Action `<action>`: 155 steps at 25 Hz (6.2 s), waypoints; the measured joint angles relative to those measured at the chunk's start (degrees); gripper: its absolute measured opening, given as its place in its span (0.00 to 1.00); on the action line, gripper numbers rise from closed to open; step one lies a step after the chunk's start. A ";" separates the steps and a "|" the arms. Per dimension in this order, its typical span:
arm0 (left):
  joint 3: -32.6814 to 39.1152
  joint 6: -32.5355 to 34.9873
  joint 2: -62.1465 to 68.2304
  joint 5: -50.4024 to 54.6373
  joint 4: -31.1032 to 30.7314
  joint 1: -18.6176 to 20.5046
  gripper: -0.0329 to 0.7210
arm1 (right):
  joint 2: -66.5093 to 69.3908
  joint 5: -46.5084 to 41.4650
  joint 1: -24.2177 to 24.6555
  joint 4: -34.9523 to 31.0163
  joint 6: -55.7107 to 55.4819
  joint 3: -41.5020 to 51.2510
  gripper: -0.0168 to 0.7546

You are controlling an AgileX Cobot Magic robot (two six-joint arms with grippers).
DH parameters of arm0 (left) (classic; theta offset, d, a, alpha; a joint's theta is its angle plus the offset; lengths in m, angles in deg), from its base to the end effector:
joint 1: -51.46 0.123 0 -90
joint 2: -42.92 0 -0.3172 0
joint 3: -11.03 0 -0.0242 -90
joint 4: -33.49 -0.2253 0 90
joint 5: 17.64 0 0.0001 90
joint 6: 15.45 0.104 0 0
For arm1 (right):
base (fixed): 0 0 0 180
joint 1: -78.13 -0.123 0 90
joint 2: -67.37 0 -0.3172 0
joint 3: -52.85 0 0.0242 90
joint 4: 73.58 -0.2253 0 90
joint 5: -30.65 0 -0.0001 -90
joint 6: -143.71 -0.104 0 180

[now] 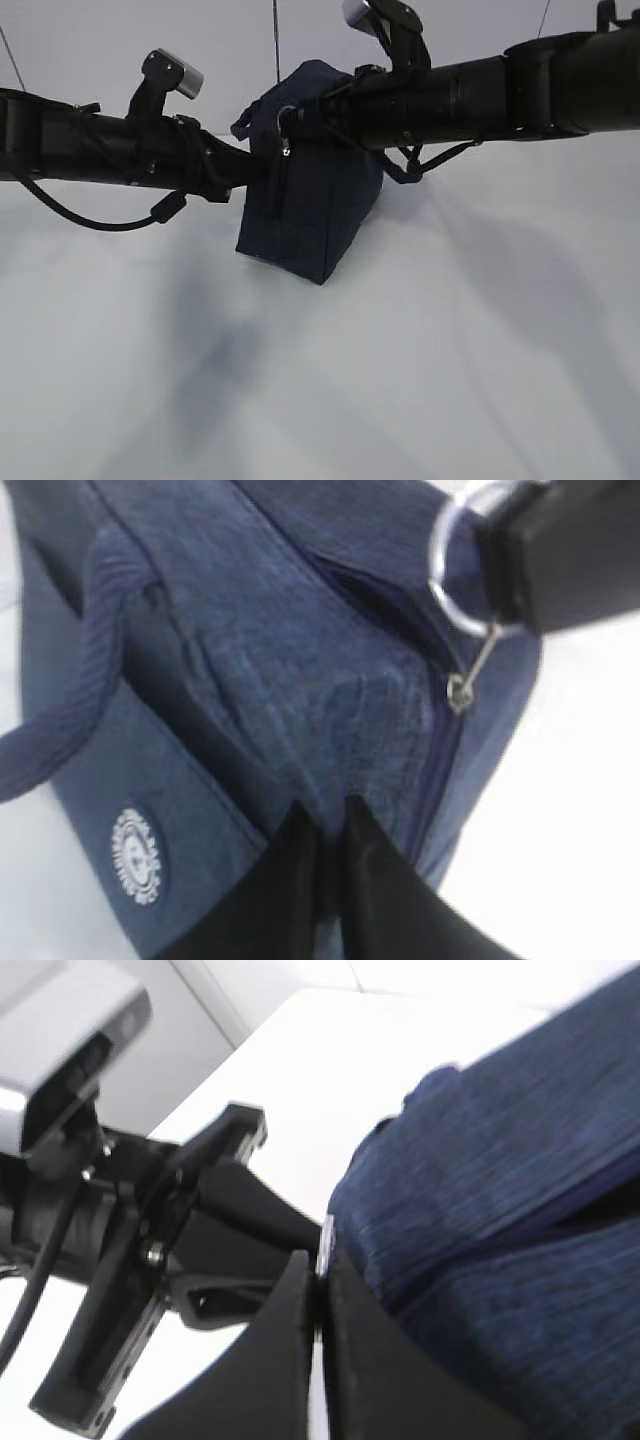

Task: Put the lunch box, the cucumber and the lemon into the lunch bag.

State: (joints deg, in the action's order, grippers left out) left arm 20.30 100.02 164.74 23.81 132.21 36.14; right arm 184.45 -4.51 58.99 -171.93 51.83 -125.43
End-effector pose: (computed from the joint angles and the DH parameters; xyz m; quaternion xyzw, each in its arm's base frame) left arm 0.3857 -0.1763 0.2194 0.3682 0.7569 -0.3129 0.4400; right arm 0.3888 0.1977 0.2848 -0.2137 0.7840 0.3814 0.4407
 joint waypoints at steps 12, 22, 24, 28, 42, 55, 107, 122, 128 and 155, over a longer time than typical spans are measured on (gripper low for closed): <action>-0.25 -10.78 0.00 6.41 -7.06 0.00 0.04 | -1.59 2.31 0.00 2.07 -0.44 0.00 0.02; 0.53 -16.34 -1.99 8.28 -13.45 0.00 0.04 | -1.63 2.74 0.00 1.88 -0.44 0.00 0.02; 1.33 -16.79 -3.04 8.20 -14.32 0.00 0.04 | -1.63 2.87 0.00 1.75 -0.44 0.00 0.02; 2.97 -17.75 -4.68 8.02 -15.25 0.00 0.04 | -1.72 3.00 0.00 1.65 0.18 0.00 0.02; 3.13 -24.62 -8.43 7.24 -22.22 0.00 0.04 | -1.84 4.48 0.13 1.32 0.64 -0.36 0.02; 3.13 -27.07 -8.77 8.17 -23.29 -0.04 0.04 | -1.84 4.85 1.70 1.89 0.58 -2.04 0.02; 3.28 -42.22 -9.00 -1.06 -6.13 -2.06 0.20 | -2.20 2.88 2.38 5.53 -3.27 -2.48 0.02; 3.28 -42.81 -9.00 3.54 -10.11 -2.06 0.04 | -2.20 7.87 2.38 5.63 -1.39 -2.48 0.02; 3.28 -45.65 -9.00 5.91 -12.46 -2.06 0.04 | -2.20 9.04 2.38 5.51 -0.67 -3.08 0.02; 3.28 -55.29 -12.63 15.74 -23.77 -2.06 0.04 | -2.20 11.33 2.38 5.51 2.40 -6.32 0.02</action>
State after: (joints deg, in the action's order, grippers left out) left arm 23.57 44.73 152.11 39.54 108.44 34.09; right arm 182.25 6.82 61.37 -166.41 54.23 -131.75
